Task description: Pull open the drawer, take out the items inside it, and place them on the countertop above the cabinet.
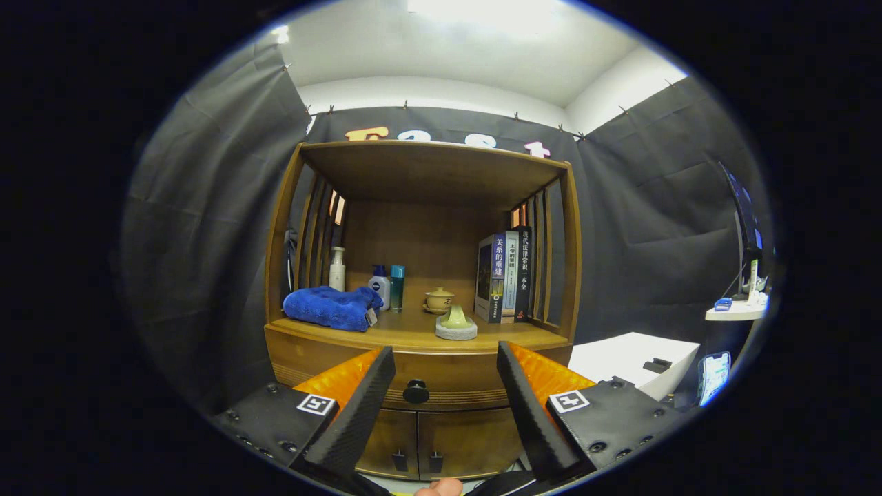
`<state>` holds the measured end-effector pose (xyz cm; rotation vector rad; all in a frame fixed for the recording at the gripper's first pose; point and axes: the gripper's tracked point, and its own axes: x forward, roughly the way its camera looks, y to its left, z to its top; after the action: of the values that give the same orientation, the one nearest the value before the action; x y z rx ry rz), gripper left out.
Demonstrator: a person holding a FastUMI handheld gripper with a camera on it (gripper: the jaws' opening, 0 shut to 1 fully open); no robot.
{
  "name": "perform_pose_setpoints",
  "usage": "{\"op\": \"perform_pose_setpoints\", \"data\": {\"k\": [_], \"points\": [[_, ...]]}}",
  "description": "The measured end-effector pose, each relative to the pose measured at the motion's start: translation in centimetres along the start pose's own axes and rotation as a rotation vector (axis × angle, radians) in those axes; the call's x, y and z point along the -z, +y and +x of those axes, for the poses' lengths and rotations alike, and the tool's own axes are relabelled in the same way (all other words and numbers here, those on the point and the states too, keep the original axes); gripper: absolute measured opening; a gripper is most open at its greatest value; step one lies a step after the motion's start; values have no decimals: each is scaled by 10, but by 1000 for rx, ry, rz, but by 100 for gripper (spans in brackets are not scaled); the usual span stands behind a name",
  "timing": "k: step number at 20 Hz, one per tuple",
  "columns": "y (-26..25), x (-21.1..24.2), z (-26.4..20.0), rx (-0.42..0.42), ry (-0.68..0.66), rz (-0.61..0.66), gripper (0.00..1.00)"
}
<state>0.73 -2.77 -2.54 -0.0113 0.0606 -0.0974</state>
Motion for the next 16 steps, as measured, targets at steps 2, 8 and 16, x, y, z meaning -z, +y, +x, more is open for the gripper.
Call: {"op": "perform_pose_setpoints", "data": {"k": [2, 8, 16], "points": [[-1, -3, -1, 2, -5, -1, 97], [-1, -3, 0, -1, -1, 7, 97], [-1, -4, 1, -2, 4, 5, 97]]}}
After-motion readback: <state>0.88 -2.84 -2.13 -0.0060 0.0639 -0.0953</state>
